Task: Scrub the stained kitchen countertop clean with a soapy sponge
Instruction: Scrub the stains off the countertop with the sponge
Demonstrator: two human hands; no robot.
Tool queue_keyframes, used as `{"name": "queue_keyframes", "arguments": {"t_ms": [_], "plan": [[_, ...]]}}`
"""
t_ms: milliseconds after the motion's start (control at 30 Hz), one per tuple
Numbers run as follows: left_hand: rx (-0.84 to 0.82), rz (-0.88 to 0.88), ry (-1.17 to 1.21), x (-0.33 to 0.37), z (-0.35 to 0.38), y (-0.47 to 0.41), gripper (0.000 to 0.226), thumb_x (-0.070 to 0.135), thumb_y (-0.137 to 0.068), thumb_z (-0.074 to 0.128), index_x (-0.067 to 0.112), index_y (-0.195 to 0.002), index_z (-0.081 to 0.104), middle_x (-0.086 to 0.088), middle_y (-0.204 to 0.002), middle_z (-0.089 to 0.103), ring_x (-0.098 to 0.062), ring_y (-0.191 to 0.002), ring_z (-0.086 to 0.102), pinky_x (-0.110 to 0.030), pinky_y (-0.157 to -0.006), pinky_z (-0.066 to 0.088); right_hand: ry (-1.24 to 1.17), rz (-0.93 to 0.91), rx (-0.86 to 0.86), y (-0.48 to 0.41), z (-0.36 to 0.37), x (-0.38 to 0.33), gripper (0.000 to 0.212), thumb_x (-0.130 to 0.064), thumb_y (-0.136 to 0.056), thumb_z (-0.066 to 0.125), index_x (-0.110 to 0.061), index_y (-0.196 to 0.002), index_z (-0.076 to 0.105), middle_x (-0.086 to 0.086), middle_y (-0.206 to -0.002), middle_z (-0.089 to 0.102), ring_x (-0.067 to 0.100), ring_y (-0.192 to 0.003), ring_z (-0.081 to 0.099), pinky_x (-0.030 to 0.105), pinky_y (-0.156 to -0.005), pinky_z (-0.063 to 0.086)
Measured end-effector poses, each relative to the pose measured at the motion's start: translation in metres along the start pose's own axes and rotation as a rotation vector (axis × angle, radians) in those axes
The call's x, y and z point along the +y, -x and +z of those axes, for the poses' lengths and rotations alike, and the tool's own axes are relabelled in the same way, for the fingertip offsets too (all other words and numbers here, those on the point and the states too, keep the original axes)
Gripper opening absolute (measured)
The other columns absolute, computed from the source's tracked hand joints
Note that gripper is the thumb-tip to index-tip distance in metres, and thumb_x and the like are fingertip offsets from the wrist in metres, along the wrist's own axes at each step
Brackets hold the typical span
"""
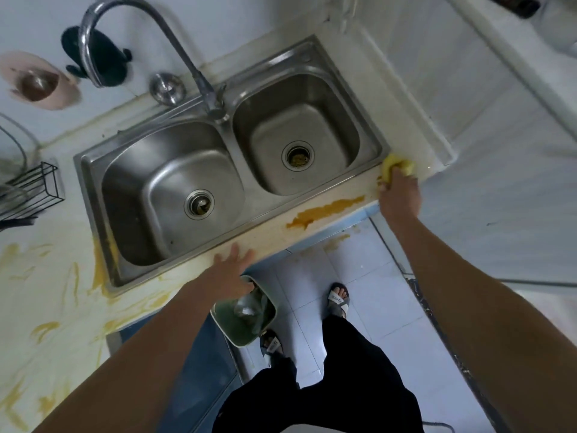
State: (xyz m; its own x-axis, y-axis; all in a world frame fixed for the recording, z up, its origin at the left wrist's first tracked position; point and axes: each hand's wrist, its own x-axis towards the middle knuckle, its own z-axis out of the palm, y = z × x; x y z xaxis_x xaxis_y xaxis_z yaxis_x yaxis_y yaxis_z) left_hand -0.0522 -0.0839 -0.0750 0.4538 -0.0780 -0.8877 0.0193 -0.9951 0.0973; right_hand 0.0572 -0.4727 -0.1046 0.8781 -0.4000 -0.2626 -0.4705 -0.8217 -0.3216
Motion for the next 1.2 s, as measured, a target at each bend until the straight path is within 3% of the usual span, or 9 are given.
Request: {"name": "queue_keyframes", "arguments": {"t_ms": [100,233,467,567,633,733,867,1067,1200], "plan": [[-0.042,-0.015,0.003,0.004,-0.004,0.001,0.09,0.051,-0.103,0.052,0.037,-0.162,-0.014,0.004,-0.166,-0.032,-0.044,-0.154,-0.017,-0.057,-0.126,0.013,0.067,-0.227,-0.137,0.038,0.024,-0.029,0.033,-0.023,-0.1,0.051,-0.015,-0.131,0.043,0.021,-0.122,0.051,0.029,-0.084,0.06,0.038,-0.071,0.05],[-0.092,-0.013,0.024,-0.001,-0.008,-0.002,0.092,0.044,-0.104,0.056,0.034,-0.162,-0.014,0.003,-0.164,-0.035,-0.043,-0.154,-0.018,-0.057,-0.126,0.009,0.202,-0.473,-0.218,0.05,0.025,-0.035,0.033,-0.026,-0.1,0.051,-0.024,-0.132,0.04,0.009,-0.115,0.053,0.025,-0.086,0.064,0.035,-0.067,0.052],[-0.11,-0.022,0.004,-0.008,-0.007,-0.012,0.088,0.041,-0.106,0.053,0.033,-0.162,-0.014,0.004,-0.161,-0.039,-0.046,-0.154,-0.018,-0.058,-0.125,0.007,-0.028,0.06,0.093,-0.043,-0.012,0.037,0.019,-0.028,-0.101,0.048,-0.019,-0.118,0.047,0.015,-0.11,0.06,0.038,-0.094,0.063,0.039,-0.07,0.041],[-0.119,-0.035,-0.033,-0.008,-0.005,-0.014,0.087,0.04,-0.107,0.051,0.033,-0.161,-0.017,0.0,-0.164,-0.036,-0.045,-0.154,-0.017,-0.057,-0.126,0.009,-0.081,0.13,0.109,-0.042,-0.006,0.03,0.024,-0.022,-0.1,0.046,-0.017,-0.123,0.047,0.017,-0.116,0.058,0.04,-0.098,0.061,0.037,-0.072,0.038],[-0.12,-0.046,-0.055,-0.006,-0.006,-0.014,0.086,0.04,-0.107,0.05,0.035,-0.161,-0.016,0.001,-0.165,-0.036,-0.044,-0.155,-0.014,-0.056,-0.125,0.013,-0.051,0.064,0.071,-0.023,0.009,0.012,0.037,-0.019,-0.1,0.048,-0.017,-0.137,0.043,0.016,-0.123,0.058,0.037,-0.099,0.063,0.034,-0.072,0.041],[-0.124,-0.048,-0.101,-0.009,-0.007,-0.016,0.087,0.041,-0.106,0.05,0.04,-0.16,-0.018,0.004,-0.164,-0.037,-0.043,-0.156,-0.009,-0.057,-0.124,0.019,0.197,-0.242,-0.093,0.015,0.033,-0.008,0.061,-0.021,-0.096,0.06,-0.014,-0.148,0.028,0.018,-0.13,0.054,0.027,-0.081,0.068,0.033,-0.062,0.053],[-0.13,-0.032,-0.187,-0.019,-0.005,-0.023,0.094,0.049,-0.103,0.053,0.045,-0.156,-0.025,0.008,-0.153,-0.046,-0.043,-0.157,-0.007,-0.056,-0.125,0.018,0.422,-0.45,-0.111,0.007,0.016,0.01,0.071,-0.024,-0.092,0.066,-0.014,-0.149,0.025,0.013,-0.125,0.053,0.022,-0.075,0.066,0.028,-0.055,0.044],[-0.156,-0.024,-0.206,-0.014,-0.015,-0.021,0.089,0.038,-0.105,0.053,0.042,-0.159,-0.017,-0.001,-0.165,-0.036,-0.043,-0.157,-0.003,-0.055,-0.127,0.014,0.091,0.023,-0.004,-0.071,-0.017,0.049,0.044,-0.018,-0.099,0.048,-0.009,-0.141,0.039,0.022,-0.131,0.054,0.041,-0.108,0.059,0.042,-0.08,0.047],[-0.099,-0.016,-0.196,-0.022,-0.013,-0.022,0.09,0.027,-0.104,0.055,0.051,-0.156,-0.015,0.003,-0.164,-0.035,-0.04,-0.158,0.001,-0.051,-0.125,0.018,-0.085,0.135,0.024,-0.04,0.003,0.023,0.046,-0.02,-0.098,0.053,-0.011,-0.14,0.037,0.024,-0.132,0.054,0.044,-0.11,0.059,0.046,-0.086,0.049]]}}
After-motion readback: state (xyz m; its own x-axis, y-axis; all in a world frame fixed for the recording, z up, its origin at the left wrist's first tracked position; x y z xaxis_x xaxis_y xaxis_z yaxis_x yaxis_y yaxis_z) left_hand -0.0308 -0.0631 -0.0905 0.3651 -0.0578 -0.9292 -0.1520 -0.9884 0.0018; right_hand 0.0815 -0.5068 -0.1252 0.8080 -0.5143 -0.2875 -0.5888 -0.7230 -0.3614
